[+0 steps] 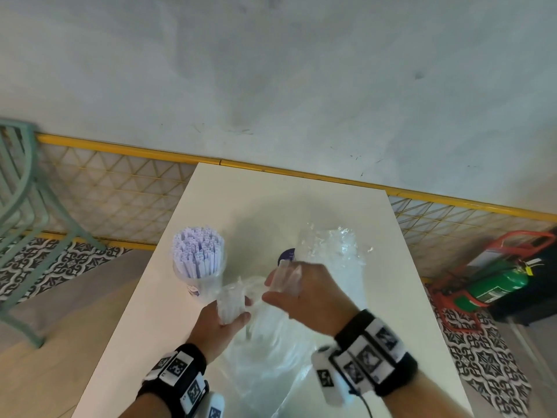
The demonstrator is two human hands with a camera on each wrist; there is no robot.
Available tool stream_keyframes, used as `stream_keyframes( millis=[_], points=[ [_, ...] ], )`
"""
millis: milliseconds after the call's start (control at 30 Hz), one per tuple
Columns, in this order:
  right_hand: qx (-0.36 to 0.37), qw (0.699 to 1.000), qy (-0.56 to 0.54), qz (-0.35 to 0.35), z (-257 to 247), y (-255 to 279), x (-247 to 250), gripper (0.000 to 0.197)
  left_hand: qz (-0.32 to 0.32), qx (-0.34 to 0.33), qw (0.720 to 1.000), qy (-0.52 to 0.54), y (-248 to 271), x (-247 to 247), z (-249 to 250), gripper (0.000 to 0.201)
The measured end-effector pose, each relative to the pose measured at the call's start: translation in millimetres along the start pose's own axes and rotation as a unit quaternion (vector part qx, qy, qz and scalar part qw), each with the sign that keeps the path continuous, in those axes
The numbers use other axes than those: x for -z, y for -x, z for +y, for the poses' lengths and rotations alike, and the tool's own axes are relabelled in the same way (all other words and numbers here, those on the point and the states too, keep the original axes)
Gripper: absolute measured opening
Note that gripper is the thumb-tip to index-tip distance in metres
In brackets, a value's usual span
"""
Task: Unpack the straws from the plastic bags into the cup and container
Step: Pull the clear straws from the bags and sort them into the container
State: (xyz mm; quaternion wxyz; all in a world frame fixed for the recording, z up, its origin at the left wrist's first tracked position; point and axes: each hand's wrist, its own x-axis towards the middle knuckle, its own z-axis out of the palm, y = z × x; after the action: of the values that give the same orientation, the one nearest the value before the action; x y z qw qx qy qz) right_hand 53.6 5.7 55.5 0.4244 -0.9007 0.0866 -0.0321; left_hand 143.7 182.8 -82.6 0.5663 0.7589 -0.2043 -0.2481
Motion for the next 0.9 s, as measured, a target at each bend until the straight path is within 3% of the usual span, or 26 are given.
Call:
stream_keyframes(
  millis=[67,300,467,633,800,900],
  points=[
    [0.003,1.0,-0.025,-0.008,-15.2,3.8,35.6,0.009,0.006,-0.018,1.0,-0.007,-1.7,-2.5,-2.9,0.021],
    [0.051,0.998,0.022,0.017,-30.1,4.3,121.3,0.039,0.005,-0.035,0.999,-0.016,-5.1,-6.7,-9.8,0.02],
    [0.059,0.996,0.056,0.047,-31.7,0.2,149.3,0.04,0.014,-0.027,1.0,-0.004,-9.2,-7.7,-15.6,0.017],
    [0.024,0.998,0.056,0.026,-16.2,-6.5,143.8,0.034,0.023,-0.026,0.999,-0.006,-9.4,-8.4,-16.9,0.016],
    [-0.037,0.996,0.079,-0.026,27.6,-6.1,102.1,0.012,0.024,-0.023,0.999,-0.012,-7.8,-8.9,-16.1,0.018],
    [-0.078,0.985,0.152,-0.022,56.0,4.5,69.4,0.034,0.03,-0.02,0.999,-0.003,-6.3,-10.0,-16.2,0.019]
  ],
)
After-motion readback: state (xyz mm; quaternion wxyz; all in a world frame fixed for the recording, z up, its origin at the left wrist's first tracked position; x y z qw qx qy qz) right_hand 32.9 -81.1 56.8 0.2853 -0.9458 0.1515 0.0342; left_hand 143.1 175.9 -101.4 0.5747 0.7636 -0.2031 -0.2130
